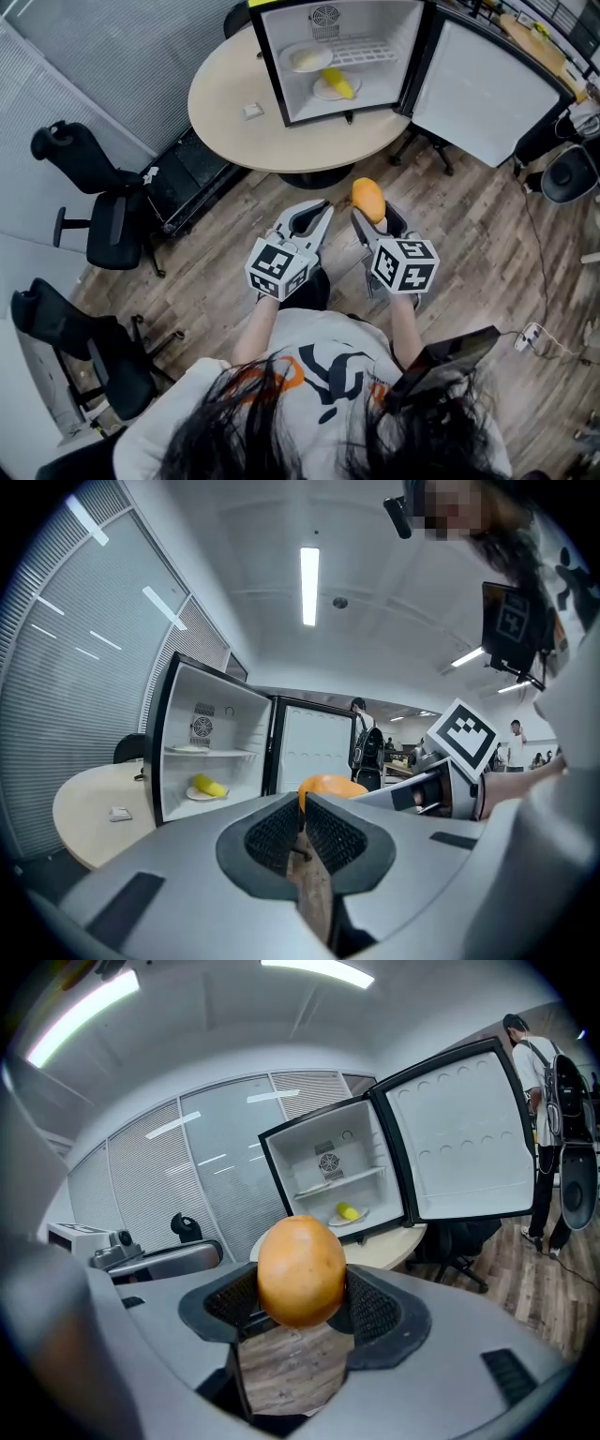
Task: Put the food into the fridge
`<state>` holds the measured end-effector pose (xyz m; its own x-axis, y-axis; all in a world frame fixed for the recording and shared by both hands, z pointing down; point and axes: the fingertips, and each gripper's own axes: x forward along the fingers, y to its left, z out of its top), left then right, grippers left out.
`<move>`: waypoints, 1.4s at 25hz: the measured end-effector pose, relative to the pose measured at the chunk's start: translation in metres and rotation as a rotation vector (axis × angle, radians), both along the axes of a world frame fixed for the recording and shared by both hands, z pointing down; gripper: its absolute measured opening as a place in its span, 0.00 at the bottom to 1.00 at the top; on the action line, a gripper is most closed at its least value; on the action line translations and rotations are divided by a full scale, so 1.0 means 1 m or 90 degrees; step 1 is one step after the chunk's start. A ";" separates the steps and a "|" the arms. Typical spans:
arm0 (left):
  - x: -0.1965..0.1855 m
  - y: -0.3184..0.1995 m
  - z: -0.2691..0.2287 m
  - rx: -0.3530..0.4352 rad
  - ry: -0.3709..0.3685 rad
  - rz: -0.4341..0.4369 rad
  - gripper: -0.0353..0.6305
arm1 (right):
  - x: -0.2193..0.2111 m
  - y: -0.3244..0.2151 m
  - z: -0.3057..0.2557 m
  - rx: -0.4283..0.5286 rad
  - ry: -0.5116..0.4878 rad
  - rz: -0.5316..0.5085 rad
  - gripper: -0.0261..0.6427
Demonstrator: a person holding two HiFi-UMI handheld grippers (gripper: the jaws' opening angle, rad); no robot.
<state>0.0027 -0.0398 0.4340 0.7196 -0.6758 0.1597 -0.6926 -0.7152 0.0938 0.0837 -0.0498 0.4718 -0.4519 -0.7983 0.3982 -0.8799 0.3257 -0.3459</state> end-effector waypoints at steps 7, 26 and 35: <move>-0.024 -0.069 0.001 -0.008 -0.002 -0.007 0.07 | -0.020 -0.061 0.006 -0.019 -0.001 -0.008 0.49; -0.072 -0.197 0.012 -0.030 0.040 0.032 0.07 | -0.073 -0.185 0.022 -0.048 0.023 0.017 0.49; -0.080 -0.219 0.020 -0.046 0.055 0.046 0.07 | -0.077 -0.200 0.030 -0.066 0.032 0.037 0.49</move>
